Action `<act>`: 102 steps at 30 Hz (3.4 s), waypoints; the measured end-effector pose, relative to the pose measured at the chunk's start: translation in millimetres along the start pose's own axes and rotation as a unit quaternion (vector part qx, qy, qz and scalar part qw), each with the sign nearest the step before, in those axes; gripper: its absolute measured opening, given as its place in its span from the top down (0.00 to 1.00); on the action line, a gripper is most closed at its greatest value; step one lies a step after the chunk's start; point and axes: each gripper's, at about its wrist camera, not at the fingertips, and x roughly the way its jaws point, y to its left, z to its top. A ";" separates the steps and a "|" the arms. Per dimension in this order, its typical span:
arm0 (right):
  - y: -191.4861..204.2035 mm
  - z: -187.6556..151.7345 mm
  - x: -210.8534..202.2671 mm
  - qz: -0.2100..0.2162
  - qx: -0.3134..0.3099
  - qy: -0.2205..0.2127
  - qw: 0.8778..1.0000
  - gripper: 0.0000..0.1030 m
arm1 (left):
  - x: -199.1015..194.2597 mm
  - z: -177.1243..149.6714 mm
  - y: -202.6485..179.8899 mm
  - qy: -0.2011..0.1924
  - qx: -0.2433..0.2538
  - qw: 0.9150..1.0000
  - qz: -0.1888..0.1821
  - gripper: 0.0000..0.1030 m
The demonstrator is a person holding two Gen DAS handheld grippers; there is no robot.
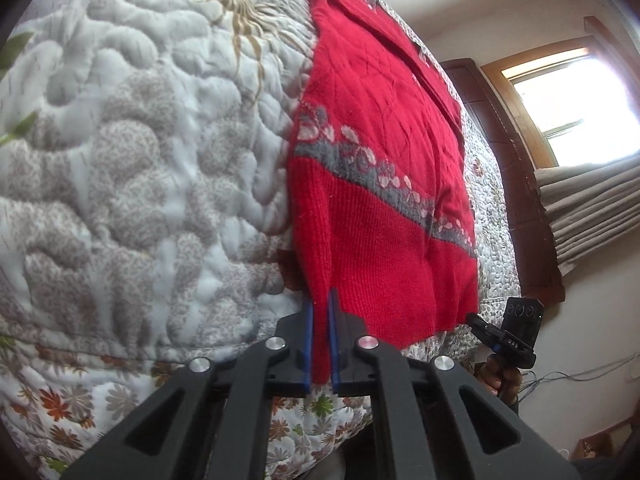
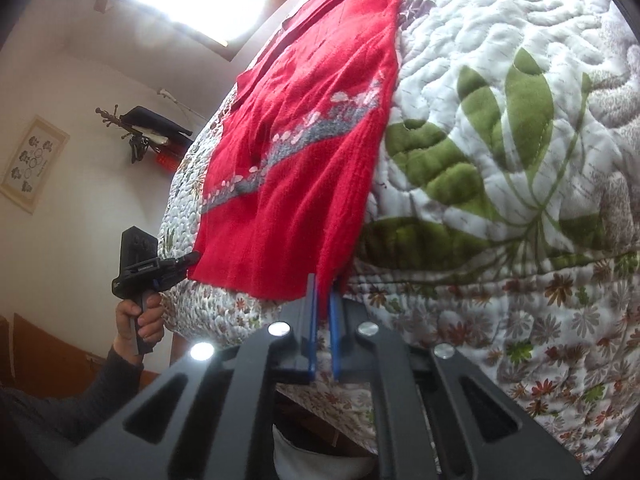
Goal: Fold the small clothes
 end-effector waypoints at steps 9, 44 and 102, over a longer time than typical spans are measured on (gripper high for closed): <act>26.0 10.6 -31.5 -0.005 -0.024 -0.030 0.999 0.97 | -33.0 7.5 -16.6 -0.033 -0.001 0.999 -0.043 0.95; -26.6 253.2 8.3 0.029 0.119 -0.066 0.990 0.97 | 31.6 231.2 8.9 -0.094 -0.138 0.981 -0.095 0.95; -22.5 278.2 75.2 -0.098 -0.108 -0.013 0.989 0.67 | 105.6 244.0 -93.0 0.012 0.335 0.909 0.249 0.86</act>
